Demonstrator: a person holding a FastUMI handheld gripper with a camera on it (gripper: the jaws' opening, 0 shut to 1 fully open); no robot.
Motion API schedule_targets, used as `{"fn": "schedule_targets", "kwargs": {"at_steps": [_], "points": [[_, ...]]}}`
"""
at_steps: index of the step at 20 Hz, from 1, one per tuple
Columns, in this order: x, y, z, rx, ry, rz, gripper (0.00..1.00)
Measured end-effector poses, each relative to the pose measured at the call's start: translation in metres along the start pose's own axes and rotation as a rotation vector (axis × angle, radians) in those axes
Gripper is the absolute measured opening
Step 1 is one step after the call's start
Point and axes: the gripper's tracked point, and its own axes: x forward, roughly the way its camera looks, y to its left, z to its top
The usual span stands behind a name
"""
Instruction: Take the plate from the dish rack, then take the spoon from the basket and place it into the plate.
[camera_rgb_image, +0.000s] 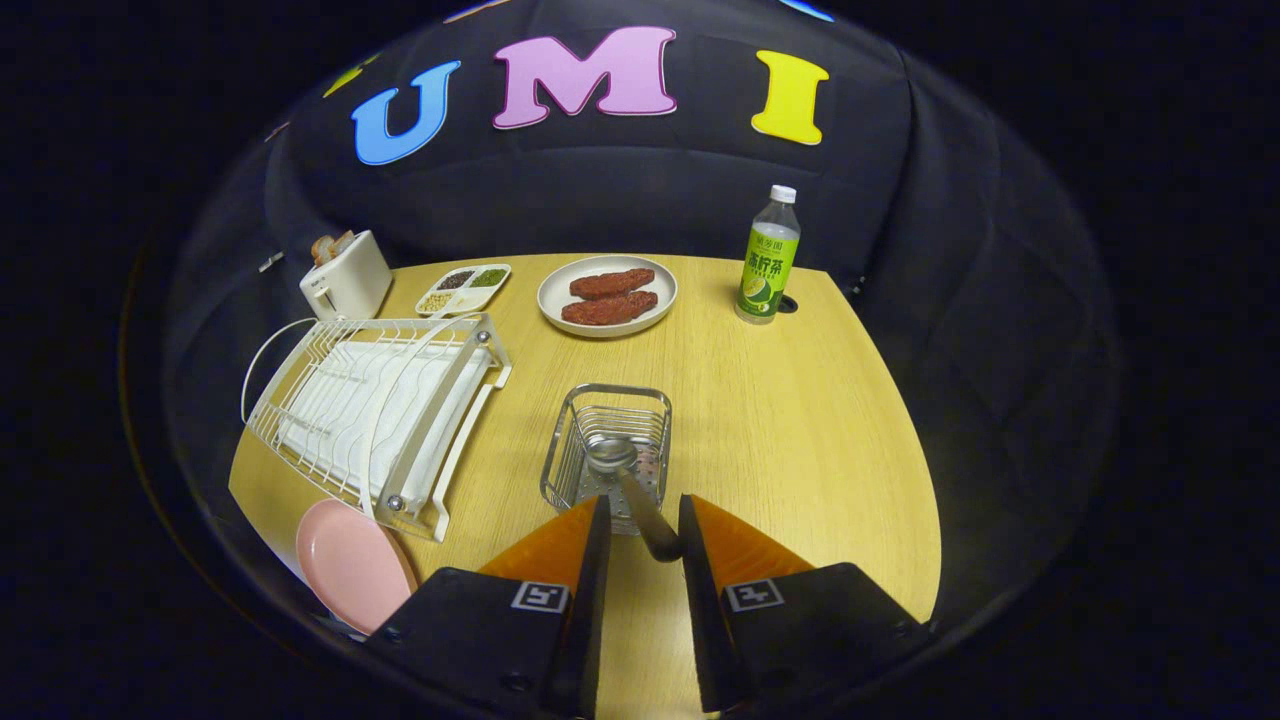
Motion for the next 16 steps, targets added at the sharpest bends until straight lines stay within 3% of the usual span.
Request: {"fn": "schedule_targets", "kwargs": {"at_steps": [4,6,16], "points": [[0.002,0.012,0.000,0.023,0.003,0.052,0.18],[0.001,0.012,0.001,-0.006,-0.002,0.056,0.13],[-0.026,0.004,0.039,0.010,-0.036,0.055,0.11]]}}
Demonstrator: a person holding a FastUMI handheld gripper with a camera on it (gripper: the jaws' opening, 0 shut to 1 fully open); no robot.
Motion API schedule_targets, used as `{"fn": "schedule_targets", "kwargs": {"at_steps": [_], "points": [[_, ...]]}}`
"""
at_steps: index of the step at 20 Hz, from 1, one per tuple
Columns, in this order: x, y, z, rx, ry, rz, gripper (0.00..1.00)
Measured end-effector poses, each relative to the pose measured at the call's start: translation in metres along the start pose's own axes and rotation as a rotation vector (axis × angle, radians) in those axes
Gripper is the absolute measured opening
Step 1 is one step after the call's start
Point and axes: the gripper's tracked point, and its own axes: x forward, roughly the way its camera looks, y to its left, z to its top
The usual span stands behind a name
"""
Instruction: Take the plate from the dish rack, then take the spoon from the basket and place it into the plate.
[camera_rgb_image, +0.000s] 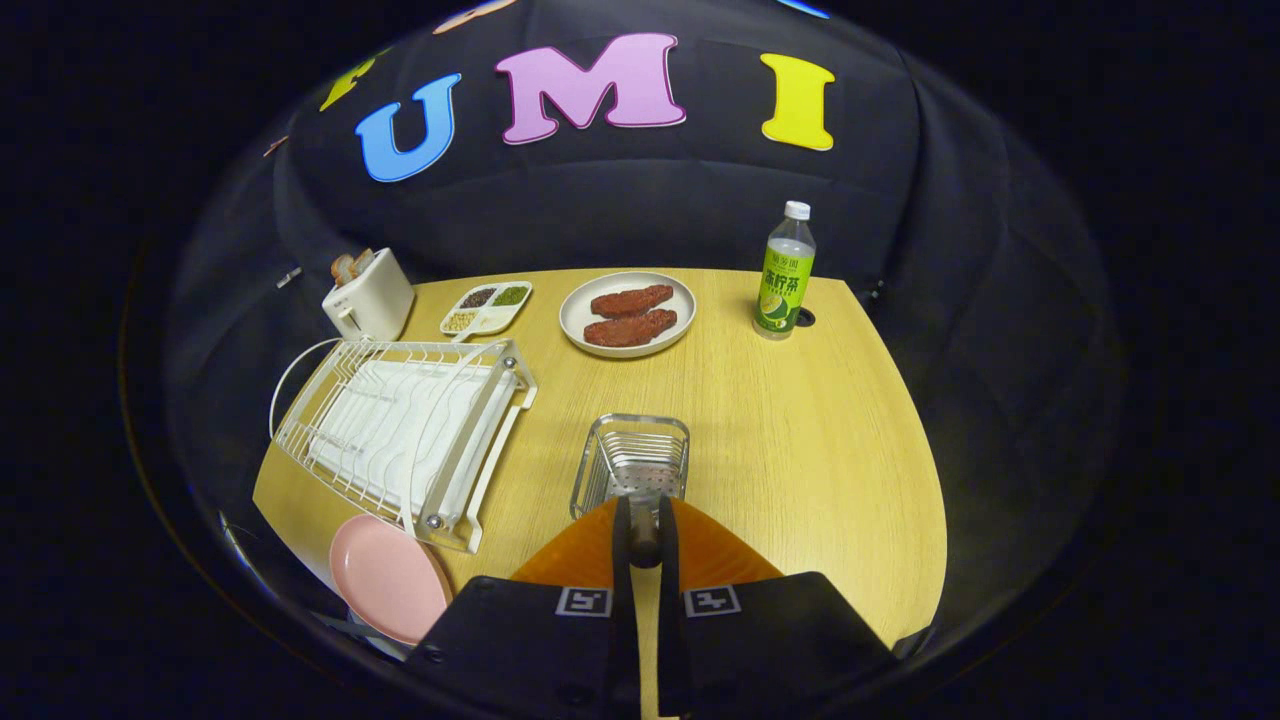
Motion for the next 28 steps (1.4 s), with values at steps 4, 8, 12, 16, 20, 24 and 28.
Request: {"fn": "schedule_targets", "kwargs": {"at_steps": [4,8,12,16,20,24,28], "points": [[-0.012,-0.001,0.025,0.003,-0.045,-0.009,0.11],[-0.025,0.003,0.047,0.007,-0.080,-0.020,0.11],[-0.051,0.016,0.080,-0.021,-0.136,-0.019,0.11],[-0.081,0.043,0.106,-0.062,-0.171,0.010,0.11],[-0.111,0.084,0.112,-0.089,-0.182,0.070,0.11],[-0.132,0.136,0.100,-0.114,-0.164,0.167,0.11],[-0.143,0.185,0.076,-0.149,-0.136,0.246,0.11]]}}
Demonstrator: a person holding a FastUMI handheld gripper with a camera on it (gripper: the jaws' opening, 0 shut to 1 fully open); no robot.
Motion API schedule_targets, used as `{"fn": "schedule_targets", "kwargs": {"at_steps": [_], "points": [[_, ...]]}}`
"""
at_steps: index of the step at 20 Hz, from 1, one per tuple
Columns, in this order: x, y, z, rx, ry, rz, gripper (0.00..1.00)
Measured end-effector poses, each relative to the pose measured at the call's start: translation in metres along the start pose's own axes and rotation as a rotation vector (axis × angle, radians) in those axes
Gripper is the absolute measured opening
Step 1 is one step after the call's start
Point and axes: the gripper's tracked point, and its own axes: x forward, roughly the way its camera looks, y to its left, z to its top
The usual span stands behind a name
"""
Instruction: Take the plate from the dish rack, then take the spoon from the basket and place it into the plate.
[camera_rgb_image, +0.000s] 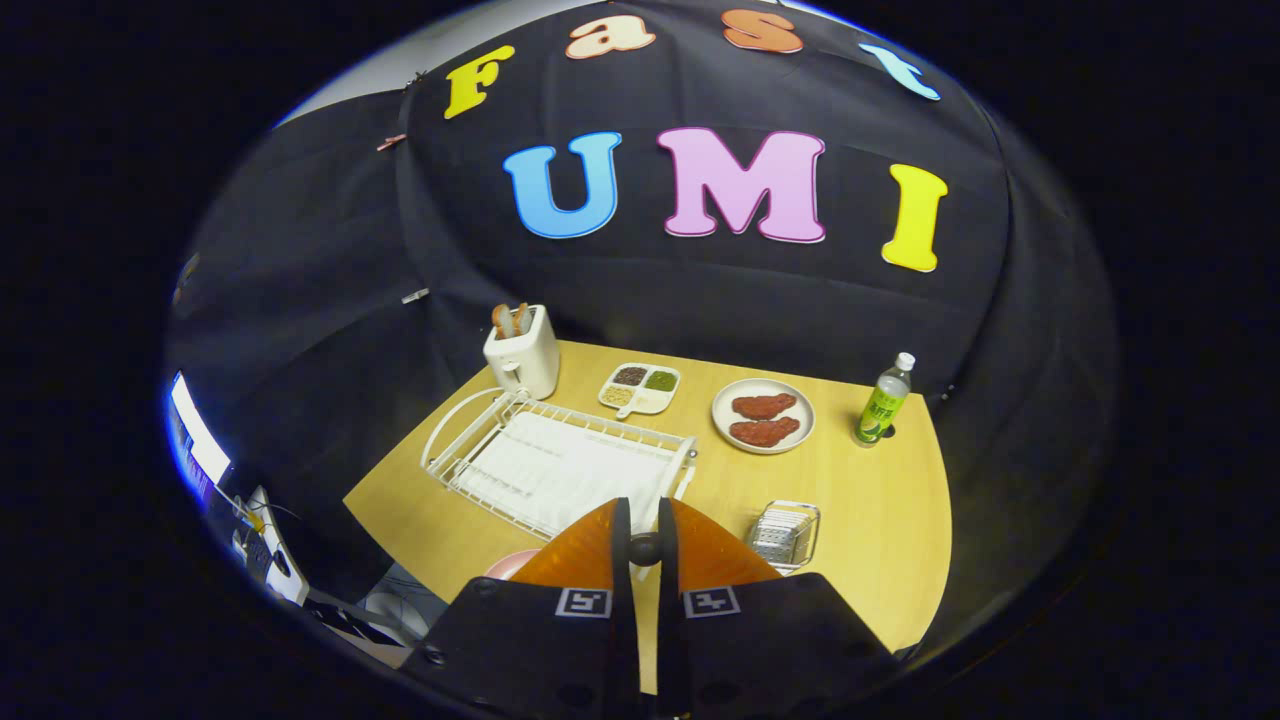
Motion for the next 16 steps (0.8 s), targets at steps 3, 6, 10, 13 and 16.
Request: {"fn": "schedule_targets", "kwargs": {"at_steps": [3,6,10,13,16], "points": [[0.005,0.040,-0.019,-0.002,0.025,0.067,0.11],[0.025,0.070,-0.051,0.001,0.068,0.121,0.11],[0.059,0.102,-0.098,-0.026,0.118,0.188,0.11],[0.083,0.119,-0.127,-0.083,0.127,0.225,0.11],[0.099,0.133,-0.149,-0.135,0.124,0.246,0.11]]}}
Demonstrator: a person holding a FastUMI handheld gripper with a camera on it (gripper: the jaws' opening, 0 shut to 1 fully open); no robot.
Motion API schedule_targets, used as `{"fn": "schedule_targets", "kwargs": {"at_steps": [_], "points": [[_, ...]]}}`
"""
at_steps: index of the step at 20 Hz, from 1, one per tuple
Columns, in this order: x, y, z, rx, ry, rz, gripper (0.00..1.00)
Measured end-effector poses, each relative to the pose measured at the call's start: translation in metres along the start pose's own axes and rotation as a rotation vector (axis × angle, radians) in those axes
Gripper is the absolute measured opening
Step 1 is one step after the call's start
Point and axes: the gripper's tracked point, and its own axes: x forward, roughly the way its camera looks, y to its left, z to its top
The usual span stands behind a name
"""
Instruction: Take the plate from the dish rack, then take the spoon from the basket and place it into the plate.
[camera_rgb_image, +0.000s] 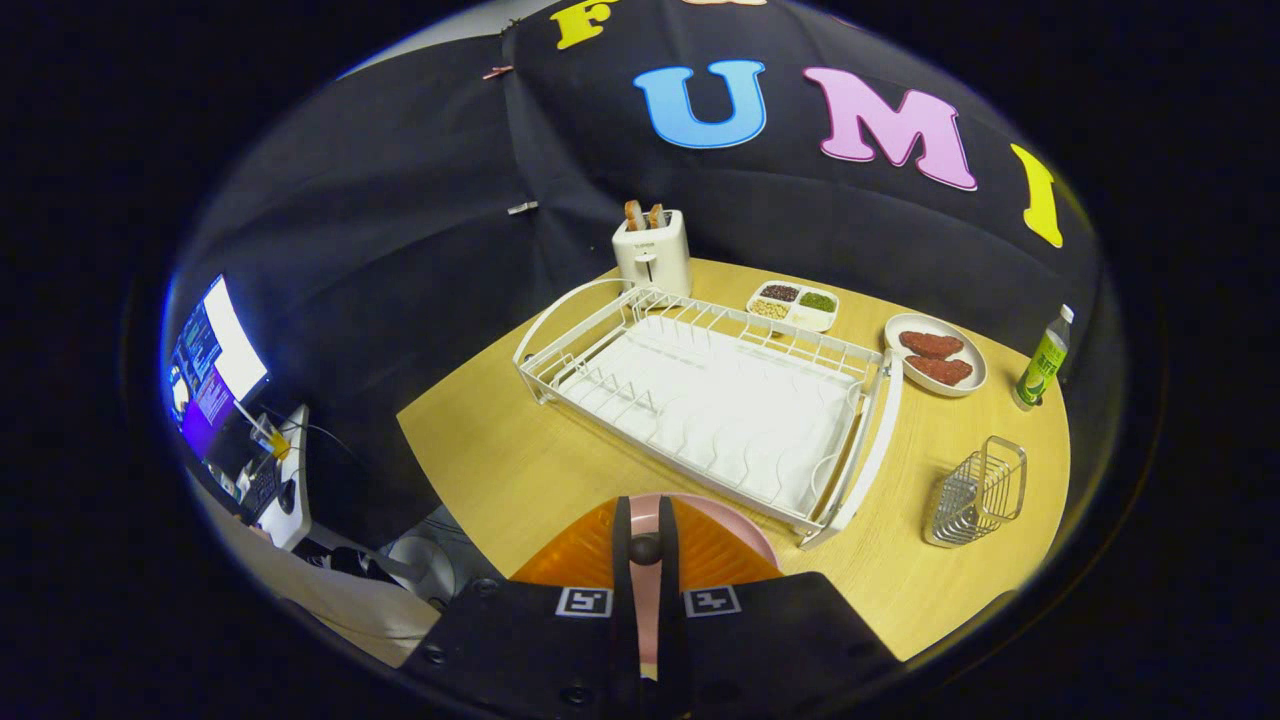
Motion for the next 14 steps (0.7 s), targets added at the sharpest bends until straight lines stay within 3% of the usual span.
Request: {"fn": "schedule_targets", "kwargs": {"at_steps": [4,10,14], "points": [[0.006,0.003,-0.018,-0.035,0.019,0.022,0.11],[-0.002,-0.010,-0.045,0.029,0.057,0.085,0.12],[0.003,-0.028,-0.086,-0.044,0.155,0.047,0.18]]}}
